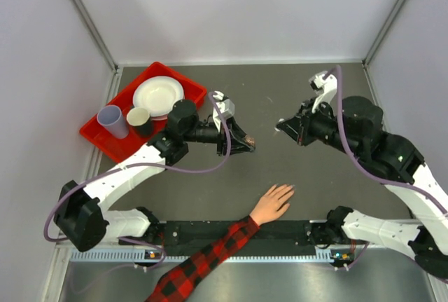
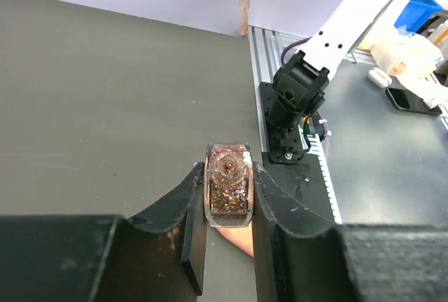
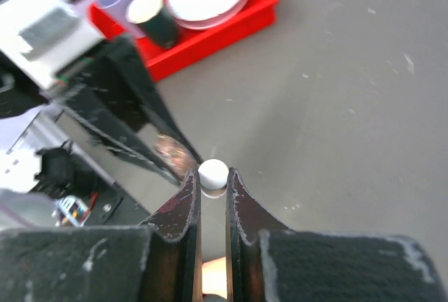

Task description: Paint the nails

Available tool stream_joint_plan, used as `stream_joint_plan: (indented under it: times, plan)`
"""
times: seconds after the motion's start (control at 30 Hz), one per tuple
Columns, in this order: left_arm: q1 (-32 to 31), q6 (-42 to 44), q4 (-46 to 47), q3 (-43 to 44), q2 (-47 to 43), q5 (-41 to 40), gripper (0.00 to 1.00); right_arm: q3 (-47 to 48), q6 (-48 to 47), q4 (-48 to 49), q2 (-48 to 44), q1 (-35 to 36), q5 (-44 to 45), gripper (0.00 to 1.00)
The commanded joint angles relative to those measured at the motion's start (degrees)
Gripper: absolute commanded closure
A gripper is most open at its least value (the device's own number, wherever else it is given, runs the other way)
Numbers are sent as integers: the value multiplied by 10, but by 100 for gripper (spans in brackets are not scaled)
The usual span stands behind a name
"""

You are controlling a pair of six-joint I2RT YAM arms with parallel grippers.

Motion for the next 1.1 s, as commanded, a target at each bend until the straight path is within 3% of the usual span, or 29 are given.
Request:
stream_joint_plan:
  times: [0.0, 0.4, 1.07]
  plan:
    - [-3, 27, 20, -4, -24, 20, 100, 65, -38, 5, 43, -4, -86, 100]
    - [-14, 70, -46, 12, -30, 0, 100, 117, -50, 25, 121, 64, -64, 100]
    - [-23, 99, -81, 22, -35, -27, 100, 96, -46, 25, 157, 70, -68, 100]
